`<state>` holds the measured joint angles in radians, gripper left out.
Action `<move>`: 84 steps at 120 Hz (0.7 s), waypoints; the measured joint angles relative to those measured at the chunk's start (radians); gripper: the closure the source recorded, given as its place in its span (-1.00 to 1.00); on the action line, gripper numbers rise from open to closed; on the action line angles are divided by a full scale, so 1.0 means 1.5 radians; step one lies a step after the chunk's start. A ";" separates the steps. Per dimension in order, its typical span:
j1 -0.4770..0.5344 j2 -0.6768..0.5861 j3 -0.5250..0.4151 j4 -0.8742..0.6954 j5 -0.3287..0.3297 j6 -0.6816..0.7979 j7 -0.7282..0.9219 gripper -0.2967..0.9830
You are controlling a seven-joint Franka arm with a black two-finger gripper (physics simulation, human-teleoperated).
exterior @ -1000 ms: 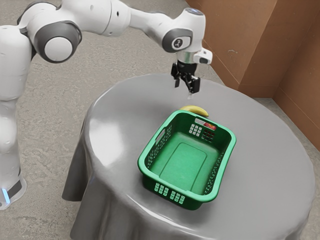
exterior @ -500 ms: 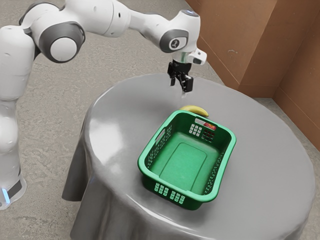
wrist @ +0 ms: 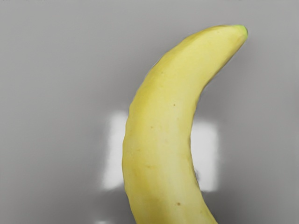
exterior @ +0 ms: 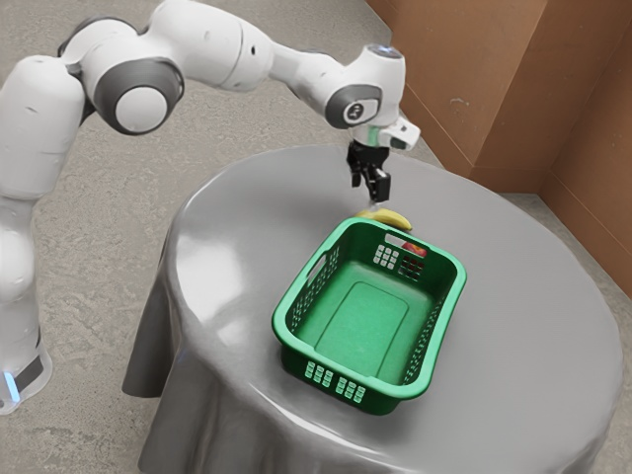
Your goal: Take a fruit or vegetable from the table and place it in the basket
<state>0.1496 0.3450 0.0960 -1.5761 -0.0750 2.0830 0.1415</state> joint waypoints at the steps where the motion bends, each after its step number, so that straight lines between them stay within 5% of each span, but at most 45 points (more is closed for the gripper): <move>1: 0.000 0.001 -0.001 0.000 0.000 0.001 0.001 -0.53; 84: 0.005 0.028 -0.011 0.011 -0.002 0.039 0.029 -0.53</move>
<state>0.1565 0.3870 0.0800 -1.5599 -0.0782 2.1421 0.1850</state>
